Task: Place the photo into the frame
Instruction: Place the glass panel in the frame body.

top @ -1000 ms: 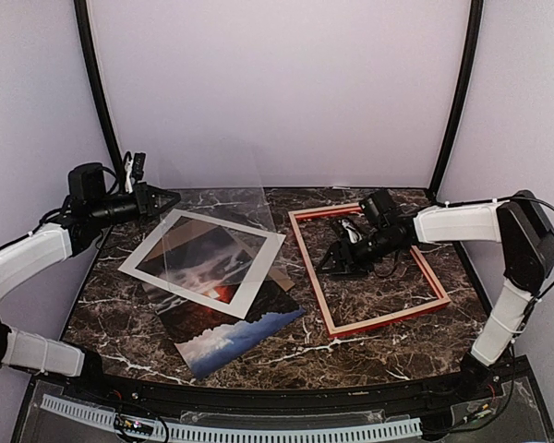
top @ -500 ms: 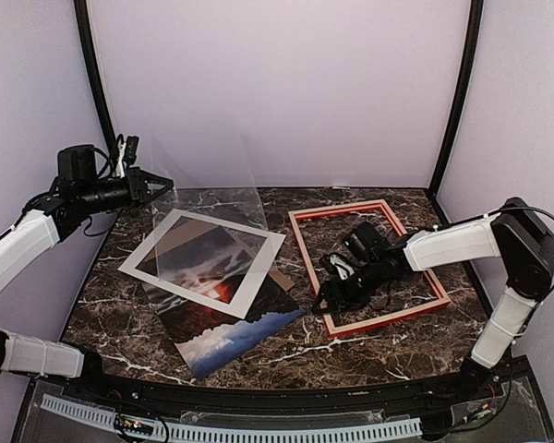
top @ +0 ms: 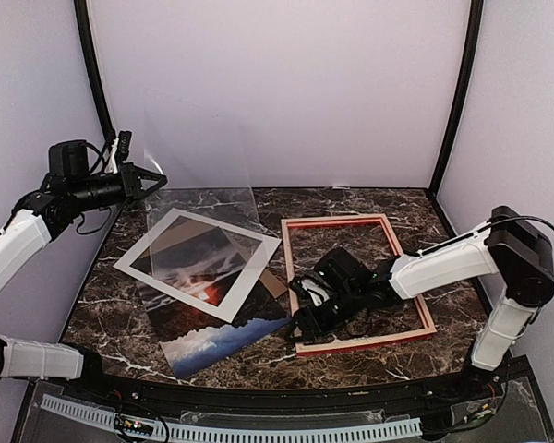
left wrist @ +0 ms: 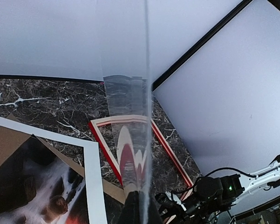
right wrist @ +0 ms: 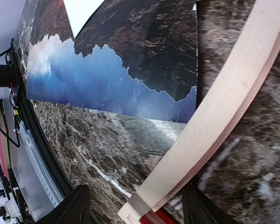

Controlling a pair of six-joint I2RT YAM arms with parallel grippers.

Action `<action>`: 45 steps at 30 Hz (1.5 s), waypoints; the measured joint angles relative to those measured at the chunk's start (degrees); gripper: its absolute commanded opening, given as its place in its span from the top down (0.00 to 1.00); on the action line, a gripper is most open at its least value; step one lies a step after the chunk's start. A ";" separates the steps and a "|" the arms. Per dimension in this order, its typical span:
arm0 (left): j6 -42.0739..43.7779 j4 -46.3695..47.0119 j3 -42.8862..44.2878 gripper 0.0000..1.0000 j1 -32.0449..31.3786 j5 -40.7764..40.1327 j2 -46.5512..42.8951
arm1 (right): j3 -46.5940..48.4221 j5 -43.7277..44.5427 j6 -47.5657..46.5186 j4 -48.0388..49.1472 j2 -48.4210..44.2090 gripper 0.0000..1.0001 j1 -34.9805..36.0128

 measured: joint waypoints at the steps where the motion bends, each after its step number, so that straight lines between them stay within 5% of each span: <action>1: 0.17 -0.61 0.33 1.00 0.00 -0.26 -0.37 | 0.26 -0.02 0.35 0.55 0.39 0.32 0.96; 12: 0.57 -2.38 1.55 1.00 -2.03 -2.29 -1.79 | 2.36 2.43 0.46 -1.33 1.05 0.30 2.89; 23: -5.75 1.90 1.44 1.00 -12.96 -5.70 -0.11 | 1.60 13.66 -5.01 -13.42 -13.33 0.29 -19.50; 32: -14.25 13.99 0.66 1.00 -25.77 -10.19 9.66 | 0.02 21.55 -10.01 -18.69 -15.43 0.29 -40.79; 45: -18.03 21.84 4.70 1.00 -34.58 -12.17 22.91 | -7.23 20.11 -10.34 -17.86 -13.77 0.35 -44.02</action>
